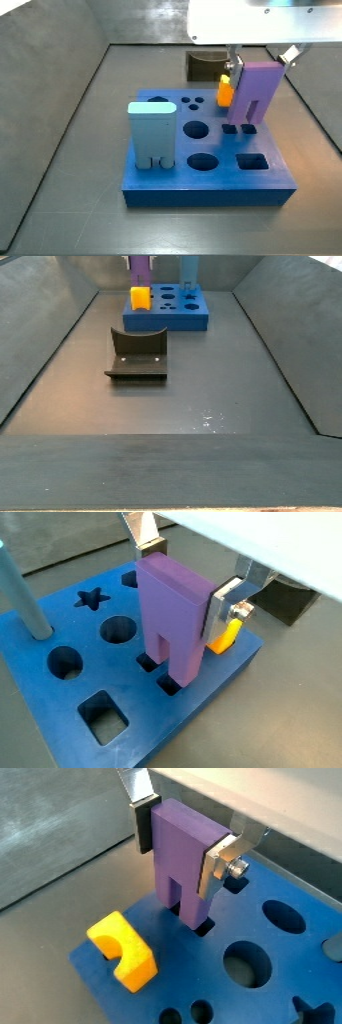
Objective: Pick up the double-square object. Move up. Place the double-square object on the fixture. Regrasp the double-square object. Move to above the board. Insert the double-square object.
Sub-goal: Insert the double-square object.
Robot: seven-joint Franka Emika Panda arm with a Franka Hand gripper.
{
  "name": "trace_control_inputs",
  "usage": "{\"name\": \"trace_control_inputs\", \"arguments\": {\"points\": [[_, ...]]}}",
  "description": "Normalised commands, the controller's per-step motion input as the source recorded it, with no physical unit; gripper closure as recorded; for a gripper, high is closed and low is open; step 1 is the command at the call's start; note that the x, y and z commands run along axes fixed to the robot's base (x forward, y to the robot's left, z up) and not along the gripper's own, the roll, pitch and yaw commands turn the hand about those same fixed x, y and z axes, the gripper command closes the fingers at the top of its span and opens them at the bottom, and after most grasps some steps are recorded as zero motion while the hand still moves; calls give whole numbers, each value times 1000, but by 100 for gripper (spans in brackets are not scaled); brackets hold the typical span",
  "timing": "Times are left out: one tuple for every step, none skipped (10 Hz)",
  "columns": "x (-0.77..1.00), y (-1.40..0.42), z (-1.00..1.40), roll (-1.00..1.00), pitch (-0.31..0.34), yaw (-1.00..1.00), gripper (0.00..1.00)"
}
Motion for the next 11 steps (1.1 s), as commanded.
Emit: {"name": "trace_control_inputs", "arguments": {"points": [[0, 3, 0, -20, 0, -11, 100], [54, 0, -23, -10, 0, -23, 100], [0, -29, -211, -90, -139, 0, 100], [-11, -60, -206, -89, -180, 0, 100], [-180, 0, -63, -126, -159, 43, 100], [-169, -20, 0, -90, -116, 80, 100], [-169, -54, 0, 0, -60, 69, 100], [-140, -137, 0, 0, -53, 80, 100], [0, -183, -40, 0, -17, 46, 100], [189, -31, -134, 0, 0, 0, 100], [337, 29, -86, -1, 19, 0, 100]]}}
